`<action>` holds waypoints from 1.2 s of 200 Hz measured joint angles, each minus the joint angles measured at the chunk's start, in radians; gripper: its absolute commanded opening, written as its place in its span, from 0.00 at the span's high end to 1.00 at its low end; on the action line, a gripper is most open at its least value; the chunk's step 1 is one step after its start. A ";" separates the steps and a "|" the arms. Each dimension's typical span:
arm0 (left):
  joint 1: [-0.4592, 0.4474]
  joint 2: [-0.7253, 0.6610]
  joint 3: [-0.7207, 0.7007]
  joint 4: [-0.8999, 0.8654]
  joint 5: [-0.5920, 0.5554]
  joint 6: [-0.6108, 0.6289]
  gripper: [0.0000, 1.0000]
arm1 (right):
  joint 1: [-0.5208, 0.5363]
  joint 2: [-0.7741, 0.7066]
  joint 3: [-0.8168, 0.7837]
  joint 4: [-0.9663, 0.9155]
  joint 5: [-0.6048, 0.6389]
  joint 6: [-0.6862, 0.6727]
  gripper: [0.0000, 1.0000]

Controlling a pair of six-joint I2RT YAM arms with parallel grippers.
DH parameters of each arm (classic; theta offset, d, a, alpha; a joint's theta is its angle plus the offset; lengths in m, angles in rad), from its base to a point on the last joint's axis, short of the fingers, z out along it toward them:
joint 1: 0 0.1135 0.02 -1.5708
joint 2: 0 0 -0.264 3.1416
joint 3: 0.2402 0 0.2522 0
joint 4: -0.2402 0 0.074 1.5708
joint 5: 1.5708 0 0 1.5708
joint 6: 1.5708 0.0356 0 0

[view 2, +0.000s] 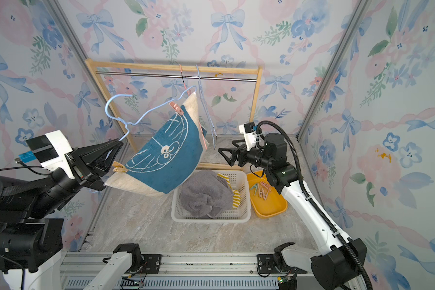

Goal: Remove the clothespins securing towels to the hanger
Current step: Remove the clothespin from the hanger.

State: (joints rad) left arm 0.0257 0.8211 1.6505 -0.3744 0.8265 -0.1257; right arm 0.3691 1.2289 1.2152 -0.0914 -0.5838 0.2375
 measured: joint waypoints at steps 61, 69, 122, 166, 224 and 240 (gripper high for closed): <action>0.000 0.062 0.044 0.044 0.109 -0.031 1.00 | -0.021 -0.064 0.000 -0.066 0.087 -0.017 0.03; 0.000 0.070 0.044 0.051 0.122 -0.037 1.00 | -0.038 -0.076 0.000 -0.074 0.101 -0.013 0.03; -0.076 0.108 -0.006 0.089 0.198 -0.040 1.00 | -0.194 -0.113 -0.017 -0.085 0.145 0.063 0.02; -0.238 0.151 -0.060 0.090 0.204 -0.016 1.00 | -0.227 -0.138 -0.031 -0.111 0.151 0.086 0.02; -0.379 0.211 -0.151 0.099 0.134 0.041 1.00 | -0.291 -0.217 -0.054 -0.173 0.186 0.085 0.02; -0.386 0.220 -0.187 0.104 0.111 0.056 1.00 | -0.322 -0.245 -0.060 -0.190 0.195 0.085 0.03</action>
State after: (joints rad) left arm -0.3603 1.0409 1.4639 -0.2703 0.9379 -0.0696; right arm 0.0467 0.9836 1.1553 -0.2813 -0.3893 0.3229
